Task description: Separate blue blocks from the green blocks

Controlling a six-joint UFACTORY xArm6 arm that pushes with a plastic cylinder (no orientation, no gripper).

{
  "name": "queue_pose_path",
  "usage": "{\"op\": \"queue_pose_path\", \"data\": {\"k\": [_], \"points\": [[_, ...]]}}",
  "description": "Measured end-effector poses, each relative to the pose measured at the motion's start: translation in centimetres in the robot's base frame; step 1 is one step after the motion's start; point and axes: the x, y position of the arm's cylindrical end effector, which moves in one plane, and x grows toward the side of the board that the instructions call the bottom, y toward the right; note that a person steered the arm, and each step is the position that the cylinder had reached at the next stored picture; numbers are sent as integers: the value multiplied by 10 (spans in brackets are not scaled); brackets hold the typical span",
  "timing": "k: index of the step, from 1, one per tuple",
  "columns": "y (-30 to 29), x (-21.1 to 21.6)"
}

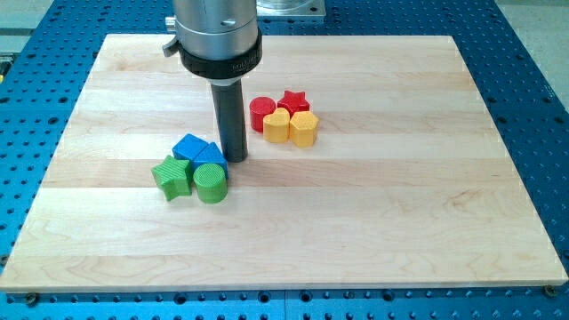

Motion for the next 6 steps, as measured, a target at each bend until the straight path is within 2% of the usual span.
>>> {"op": "queue_pose_path", "data": {"k": [2, 4, 5, 6], "points": [[1, 0], [27, 45], [-43, 28], [-58, 14]]}}
